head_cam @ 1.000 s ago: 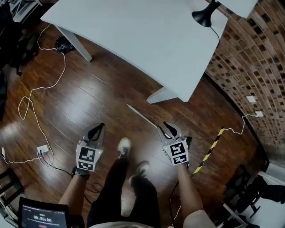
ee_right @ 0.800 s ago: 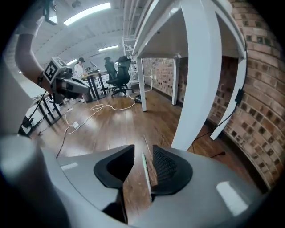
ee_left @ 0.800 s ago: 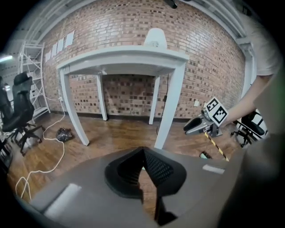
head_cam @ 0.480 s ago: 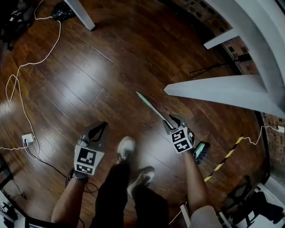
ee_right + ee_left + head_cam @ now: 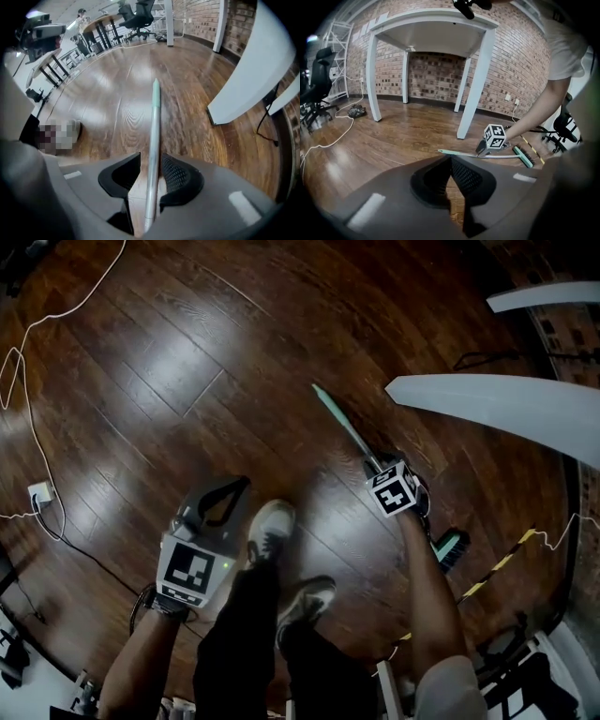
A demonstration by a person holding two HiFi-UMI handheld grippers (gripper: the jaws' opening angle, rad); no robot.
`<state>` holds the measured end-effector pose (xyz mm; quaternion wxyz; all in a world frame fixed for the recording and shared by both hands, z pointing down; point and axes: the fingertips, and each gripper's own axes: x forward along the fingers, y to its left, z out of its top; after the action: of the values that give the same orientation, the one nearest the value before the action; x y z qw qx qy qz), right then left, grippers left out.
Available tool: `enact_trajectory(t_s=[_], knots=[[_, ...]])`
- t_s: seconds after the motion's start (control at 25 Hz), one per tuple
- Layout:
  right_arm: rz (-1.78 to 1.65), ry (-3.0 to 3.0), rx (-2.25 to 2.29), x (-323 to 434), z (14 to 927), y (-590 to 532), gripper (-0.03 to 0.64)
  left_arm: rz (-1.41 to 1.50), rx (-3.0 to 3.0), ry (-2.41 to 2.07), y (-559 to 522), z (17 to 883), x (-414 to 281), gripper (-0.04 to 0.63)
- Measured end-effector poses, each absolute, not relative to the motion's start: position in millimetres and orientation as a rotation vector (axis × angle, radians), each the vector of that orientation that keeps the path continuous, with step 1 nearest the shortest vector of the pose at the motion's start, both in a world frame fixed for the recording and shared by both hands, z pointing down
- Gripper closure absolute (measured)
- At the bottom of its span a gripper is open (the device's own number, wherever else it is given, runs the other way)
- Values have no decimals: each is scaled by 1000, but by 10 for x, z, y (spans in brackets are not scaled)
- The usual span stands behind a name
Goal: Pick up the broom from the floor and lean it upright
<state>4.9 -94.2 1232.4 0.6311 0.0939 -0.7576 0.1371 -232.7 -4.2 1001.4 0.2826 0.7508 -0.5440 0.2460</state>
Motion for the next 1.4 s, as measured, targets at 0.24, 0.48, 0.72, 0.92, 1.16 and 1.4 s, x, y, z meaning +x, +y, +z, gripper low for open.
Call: enact_trajectory(t_s=[0.24, 0.48, 0.72, 0.92, 1.16, 1.4], knots=[[229, -1665, 160, 99, 12525, -840, 476, 662, 1965, -1410, 247, 10084, -2237, 594], [226, -1636, 144, 118, 12601, -871, 511, 692, 1974, -1378, 335, 10111, -2255, 594], [321, -1634, 204, 148, 12519, -826, 531, 668, 1927, -1390, 279, 10074, -2255, 594], [319, -1682, 222, 165, 12000, -810, 534, 656, 1969, -1391, 97, 9747, -2160, 594], [283, -1749, 276, 224, 11143, -727, 534, 613, 1997, -1399, -114, 9152, -2043, 594], [227, -1839, 319, 334, 10226, -507, 533, 622, 2138, -1246, -129, 8428, -1681, 594]])
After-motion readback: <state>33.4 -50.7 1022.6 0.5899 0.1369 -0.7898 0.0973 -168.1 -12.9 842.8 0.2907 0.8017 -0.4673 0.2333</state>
